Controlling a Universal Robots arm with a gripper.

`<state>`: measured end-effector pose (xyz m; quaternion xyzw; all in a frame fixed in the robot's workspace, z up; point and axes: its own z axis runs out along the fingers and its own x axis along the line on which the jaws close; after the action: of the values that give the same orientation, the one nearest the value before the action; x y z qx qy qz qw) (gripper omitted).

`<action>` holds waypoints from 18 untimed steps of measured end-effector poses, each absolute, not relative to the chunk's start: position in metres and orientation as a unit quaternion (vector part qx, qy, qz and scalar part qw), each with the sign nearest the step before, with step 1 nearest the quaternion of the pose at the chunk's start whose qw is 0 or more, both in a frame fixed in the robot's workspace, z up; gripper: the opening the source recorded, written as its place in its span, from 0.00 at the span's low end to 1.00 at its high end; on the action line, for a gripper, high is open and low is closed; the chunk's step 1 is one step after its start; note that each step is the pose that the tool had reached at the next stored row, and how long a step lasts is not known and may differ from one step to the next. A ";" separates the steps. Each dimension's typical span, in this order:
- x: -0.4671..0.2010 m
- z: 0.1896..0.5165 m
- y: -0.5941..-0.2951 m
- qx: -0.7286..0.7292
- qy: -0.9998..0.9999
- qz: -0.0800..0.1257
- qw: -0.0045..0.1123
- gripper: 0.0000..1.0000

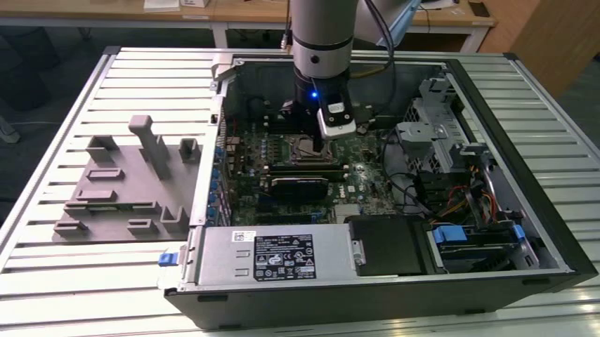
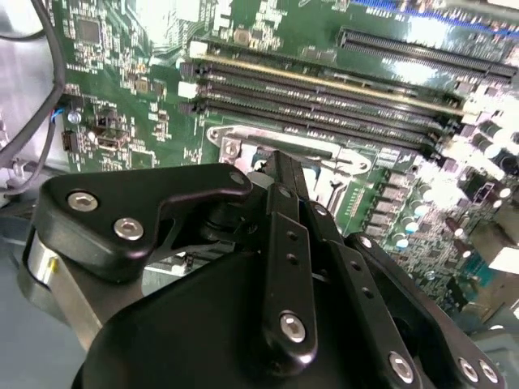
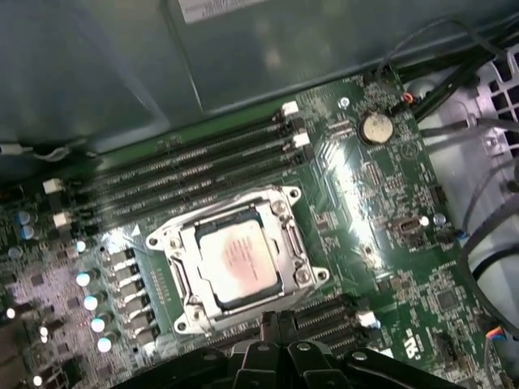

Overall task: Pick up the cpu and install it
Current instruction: 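Install the second cpu locking lever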

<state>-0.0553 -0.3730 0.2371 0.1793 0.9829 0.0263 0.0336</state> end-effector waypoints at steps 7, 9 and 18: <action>-0.061 0.236 -0.379 0.162 0.986 0.027 0.033 0.11; -0.062 0.235 -0.379 0.151 0.988 0.027 0.033 0.11; -0.063 0.233 -0.379 0.083 0.996 0.029 0.031 0.11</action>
<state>-0.0626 -0.3794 0.2332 0.0831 0.9956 0.0294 0.0309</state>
